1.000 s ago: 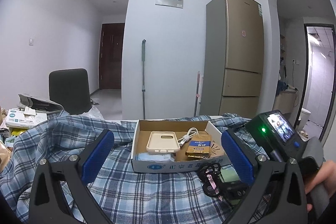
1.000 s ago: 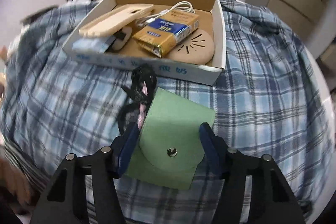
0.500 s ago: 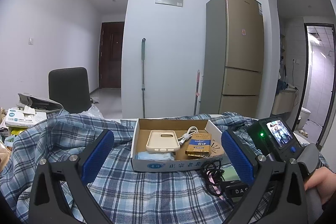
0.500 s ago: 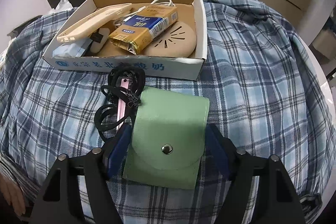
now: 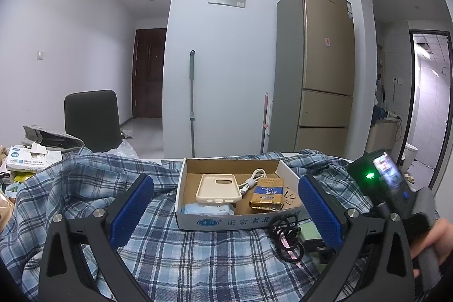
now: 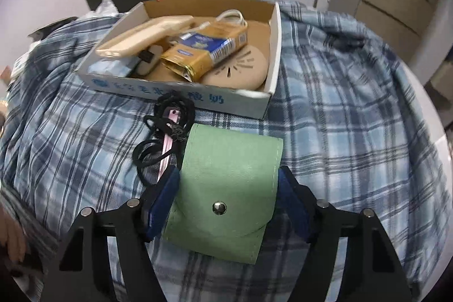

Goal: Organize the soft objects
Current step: 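Grasp the black earphone cord with the left gripper while the right gripper holds the pouch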

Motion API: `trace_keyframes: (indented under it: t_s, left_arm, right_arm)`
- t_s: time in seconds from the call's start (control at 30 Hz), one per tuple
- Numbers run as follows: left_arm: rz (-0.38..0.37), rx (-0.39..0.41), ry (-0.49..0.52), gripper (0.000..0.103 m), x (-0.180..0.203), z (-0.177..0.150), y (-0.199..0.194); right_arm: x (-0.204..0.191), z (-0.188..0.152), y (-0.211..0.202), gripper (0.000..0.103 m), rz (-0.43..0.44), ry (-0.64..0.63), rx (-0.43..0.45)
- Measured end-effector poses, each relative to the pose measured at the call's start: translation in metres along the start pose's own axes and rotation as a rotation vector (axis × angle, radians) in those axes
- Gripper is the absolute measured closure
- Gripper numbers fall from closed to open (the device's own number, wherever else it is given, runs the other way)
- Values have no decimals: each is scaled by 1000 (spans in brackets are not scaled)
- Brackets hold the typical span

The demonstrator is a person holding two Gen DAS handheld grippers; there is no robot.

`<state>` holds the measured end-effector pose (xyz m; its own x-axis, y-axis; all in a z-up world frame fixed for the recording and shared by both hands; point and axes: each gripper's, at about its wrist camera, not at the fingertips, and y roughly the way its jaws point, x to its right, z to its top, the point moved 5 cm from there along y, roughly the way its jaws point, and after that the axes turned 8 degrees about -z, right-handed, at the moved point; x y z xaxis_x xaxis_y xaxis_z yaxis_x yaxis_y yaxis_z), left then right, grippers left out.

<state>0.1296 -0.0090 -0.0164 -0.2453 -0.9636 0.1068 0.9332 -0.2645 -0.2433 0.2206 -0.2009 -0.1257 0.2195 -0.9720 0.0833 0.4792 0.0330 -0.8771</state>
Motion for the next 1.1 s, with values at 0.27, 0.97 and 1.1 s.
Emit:
trace_keyframes:
  t_s: [0.27,0.97,1.1]
  left_arm:
    - [-1,-31,8,0,2,-4,6]
    - [-242,-612,268,10,78,-66,122]
    - [-255,-662,225,18,80,-72,142]
  right_arm:
    - [36,-6,-41,33,-42,8,235]
    - [60,-13,-48,33,43,163,331]
    - [62,-14,-47,33,47,174,331]
